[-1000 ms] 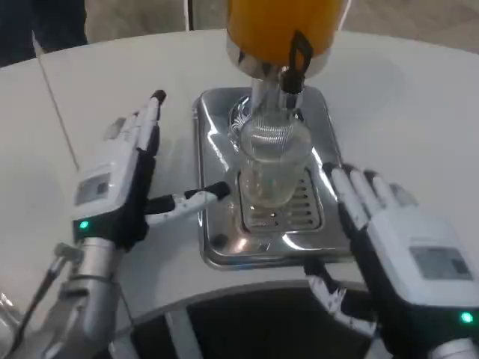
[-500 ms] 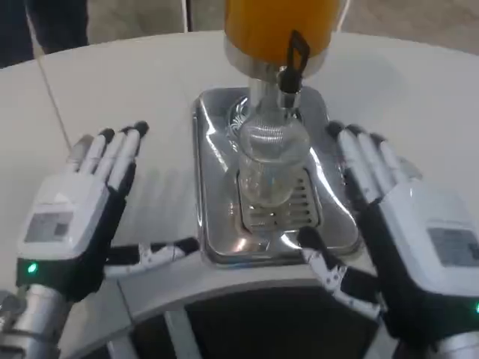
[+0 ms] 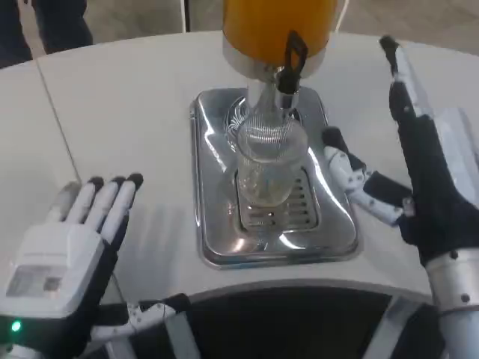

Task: Grasp the cup under the faucet to collect the drink, then remove the cup.

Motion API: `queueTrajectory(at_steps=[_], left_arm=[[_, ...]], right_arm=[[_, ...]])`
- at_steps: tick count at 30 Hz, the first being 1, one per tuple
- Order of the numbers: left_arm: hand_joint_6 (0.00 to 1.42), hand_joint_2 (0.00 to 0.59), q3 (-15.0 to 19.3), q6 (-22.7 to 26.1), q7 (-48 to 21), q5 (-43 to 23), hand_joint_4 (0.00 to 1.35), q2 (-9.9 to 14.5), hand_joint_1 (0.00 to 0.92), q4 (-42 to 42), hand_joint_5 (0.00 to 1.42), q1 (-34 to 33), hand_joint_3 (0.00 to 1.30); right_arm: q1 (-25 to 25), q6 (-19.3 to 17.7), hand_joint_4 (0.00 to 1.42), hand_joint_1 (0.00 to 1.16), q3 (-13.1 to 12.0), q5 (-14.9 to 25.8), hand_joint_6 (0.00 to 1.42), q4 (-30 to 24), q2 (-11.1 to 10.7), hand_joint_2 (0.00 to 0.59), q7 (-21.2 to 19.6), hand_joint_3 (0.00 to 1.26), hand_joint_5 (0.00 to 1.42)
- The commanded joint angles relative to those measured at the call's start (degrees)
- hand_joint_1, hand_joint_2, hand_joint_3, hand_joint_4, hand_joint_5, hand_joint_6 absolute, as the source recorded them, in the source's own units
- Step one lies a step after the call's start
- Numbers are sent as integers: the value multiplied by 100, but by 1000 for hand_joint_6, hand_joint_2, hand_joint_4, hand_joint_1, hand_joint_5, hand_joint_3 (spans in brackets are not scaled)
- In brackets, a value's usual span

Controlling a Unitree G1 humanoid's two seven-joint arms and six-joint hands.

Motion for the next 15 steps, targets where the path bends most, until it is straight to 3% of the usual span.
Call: queueTrajectory(at_steps=[1,5,11,15], left_arm=[[0,85,1,109,-109,173,0,-186,275,-195,0,122,0],[0,83,-55,140,-149,257,0,-349,270,-259,0,140,0],[0,80,-108,164,-151,333,0,-511,266,-301,0,160,0],[0,79,-84,160,-156,359,0,-586,265,-319,0,164,0]], right_arm=[[-530,236,0,751,-180,656,47,224,48,467,-23,0,0],[-1011,215,0,728,-167,1059,33,505,-40,471,-84,0,0],[-1394,65,0,656,-183,1849,45,996,57,463,-227,0,0],[-1596,70,0,652,-90,2101,46,1250,-153,463,-81,0,0]])
